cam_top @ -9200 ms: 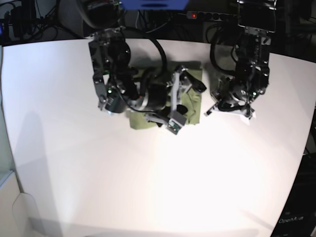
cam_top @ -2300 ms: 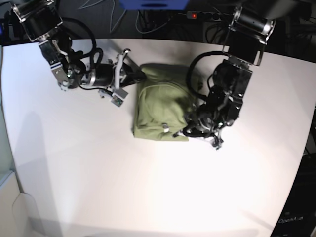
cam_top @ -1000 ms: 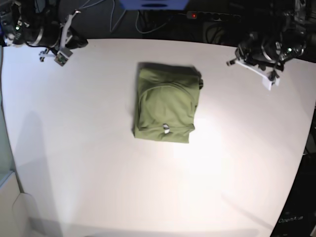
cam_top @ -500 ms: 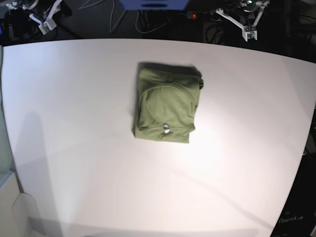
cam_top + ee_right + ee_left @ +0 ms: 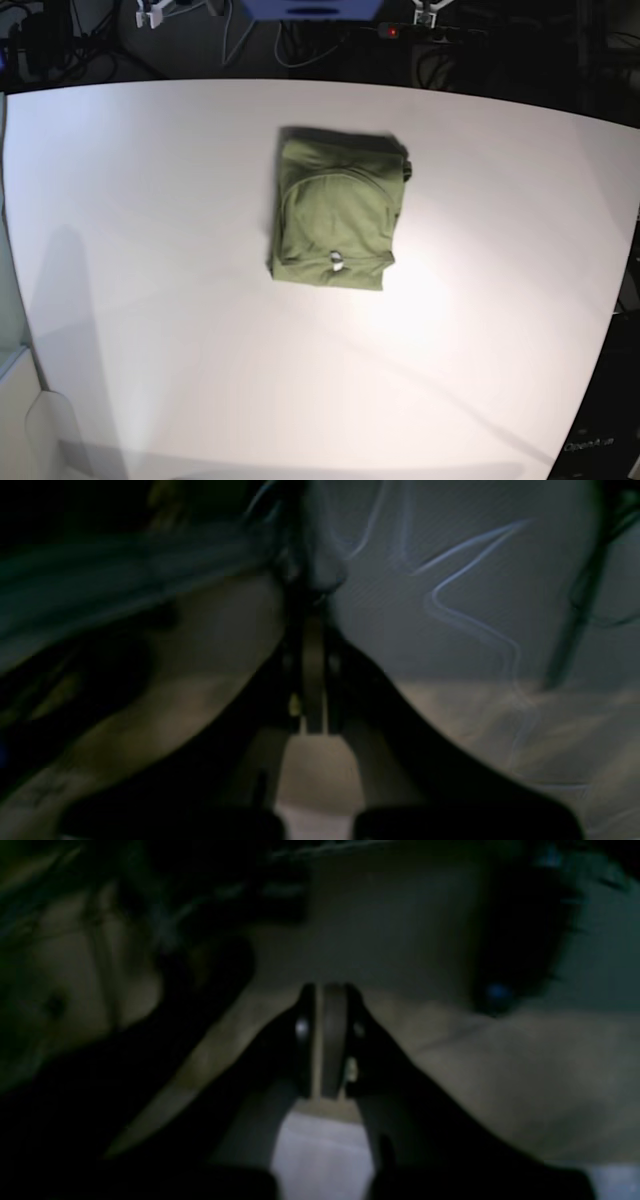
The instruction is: Fold the T-shirt properly
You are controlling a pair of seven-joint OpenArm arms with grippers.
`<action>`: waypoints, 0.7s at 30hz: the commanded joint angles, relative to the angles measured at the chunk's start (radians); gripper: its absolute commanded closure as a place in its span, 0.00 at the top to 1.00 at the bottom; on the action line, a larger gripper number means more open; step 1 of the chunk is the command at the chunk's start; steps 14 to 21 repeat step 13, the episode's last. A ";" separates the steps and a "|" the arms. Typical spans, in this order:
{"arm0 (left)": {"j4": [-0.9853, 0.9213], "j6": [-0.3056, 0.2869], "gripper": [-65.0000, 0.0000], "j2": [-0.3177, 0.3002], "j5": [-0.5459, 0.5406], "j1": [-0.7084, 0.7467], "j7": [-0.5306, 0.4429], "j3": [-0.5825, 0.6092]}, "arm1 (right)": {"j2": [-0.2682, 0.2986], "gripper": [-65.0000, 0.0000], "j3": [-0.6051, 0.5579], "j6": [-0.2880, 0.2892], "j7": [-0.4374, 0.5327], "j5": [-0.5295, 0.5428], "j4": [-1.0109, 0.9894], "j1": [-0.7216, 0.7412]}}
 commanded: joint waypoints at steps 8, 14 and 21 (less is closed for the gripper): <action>-0.261 -0.332 0.04 0.058 -0.156 -0.171 -0.126 -0.135 | -0.025 0.01 -0.098 -0.431 -0.064 -0.085 0.003 0.056; -0.239 -0.385 0.04 0.016 -0.208 -0.166 -0.123 -0.167 | -0.034 0.01 -0.104 -0.431 -0.181 -0.085 0.073 0.053; -0.239 -0.385 0.04 0.016 -0.208 -0.166 -0.123 -0.167 | -0.034 0.01 -0.104 -0.431 -0.181 -0.085 0.073 0.053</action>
